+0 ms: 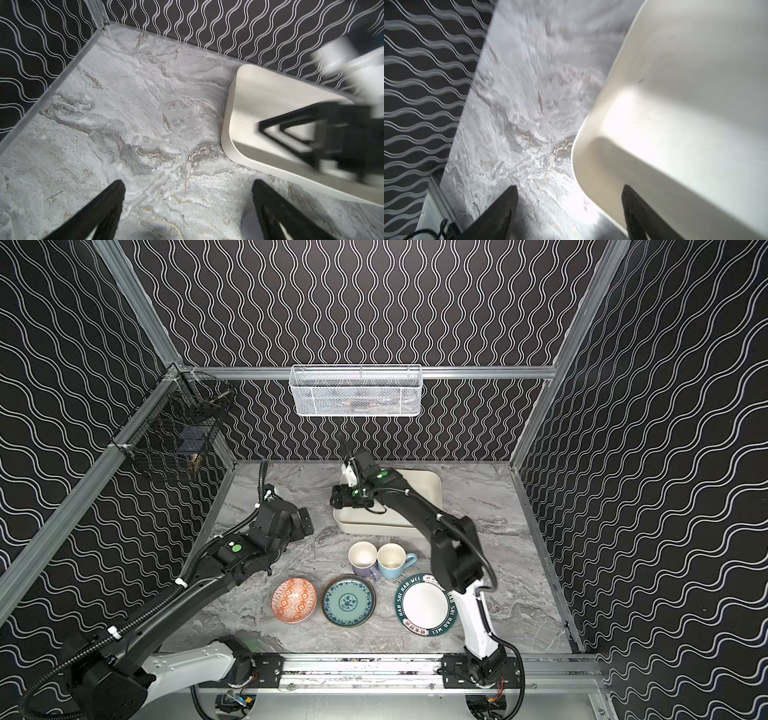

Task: Place the mixed dishes into the plastic bin
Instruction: 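Grasp the light-blue mug by its rim with the right gripper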

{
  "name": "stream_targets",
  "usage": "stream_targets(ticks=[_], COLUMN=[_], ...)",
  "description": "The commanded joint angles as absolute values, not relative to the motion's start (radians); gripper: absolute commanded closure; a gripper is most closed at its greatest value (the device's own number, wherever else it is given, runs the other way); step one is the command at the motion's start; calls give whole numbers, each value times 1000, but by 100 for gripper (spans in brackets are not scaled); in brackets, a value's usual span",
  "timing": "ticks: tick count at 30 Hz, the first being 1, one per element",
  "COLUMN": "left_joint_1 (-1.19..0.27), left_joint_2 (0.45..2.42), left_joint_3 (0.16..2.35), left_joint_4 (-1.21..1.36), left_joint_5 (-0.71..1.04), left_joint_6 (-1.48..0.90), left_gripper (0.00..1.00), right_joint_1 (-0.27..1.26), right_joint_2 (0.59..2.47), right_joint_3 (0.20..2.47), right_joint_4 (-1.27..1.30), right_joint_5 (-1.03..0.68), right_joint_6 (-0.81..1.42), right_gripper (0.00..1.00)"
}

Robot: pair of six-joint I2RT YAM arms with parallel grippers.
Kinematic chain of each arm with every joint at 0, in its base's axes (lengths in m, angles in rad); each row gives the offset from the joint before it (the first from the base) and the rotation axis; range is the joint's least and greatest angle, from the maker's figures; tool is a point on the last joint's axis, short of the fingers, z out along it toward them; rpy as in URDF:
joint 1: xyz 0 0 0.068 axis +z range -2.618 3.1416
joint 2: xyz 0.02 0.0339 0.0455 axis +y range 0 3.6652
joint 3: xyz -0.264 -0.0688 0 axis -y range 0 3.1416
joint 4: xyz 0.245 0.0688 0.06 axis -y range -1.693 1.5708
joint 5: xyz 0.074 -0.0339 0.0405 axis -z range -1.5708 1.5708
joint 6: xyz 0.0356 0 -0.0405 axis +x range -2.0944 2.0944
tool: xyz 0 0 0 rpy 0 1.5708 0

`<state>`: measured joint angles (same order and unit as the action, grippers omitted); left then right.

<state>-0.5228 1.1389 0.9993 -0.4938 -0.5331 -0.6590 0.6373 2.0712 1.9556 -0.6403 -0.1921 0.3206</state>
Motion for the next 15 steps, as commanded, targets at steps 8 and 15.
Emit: stream_targets(ticks=[8,15], left_joint_1=[-528,-554], left_joint_2=[1152,1212], left_joint_3=[858,856], left_joint_4=[-334,-323], left_joint_5=[-278,-250], left_joint_6=[-692,-671], left_gripper=[1,1], right_joint_1=[607,607], right_joint_2=[1657,1564], right_joint_3=[1454,1288], right_joint_4=[-807,-802], right_joint_5=[86,114], right_joint_6=[337,352], right_gripper=[31,33])
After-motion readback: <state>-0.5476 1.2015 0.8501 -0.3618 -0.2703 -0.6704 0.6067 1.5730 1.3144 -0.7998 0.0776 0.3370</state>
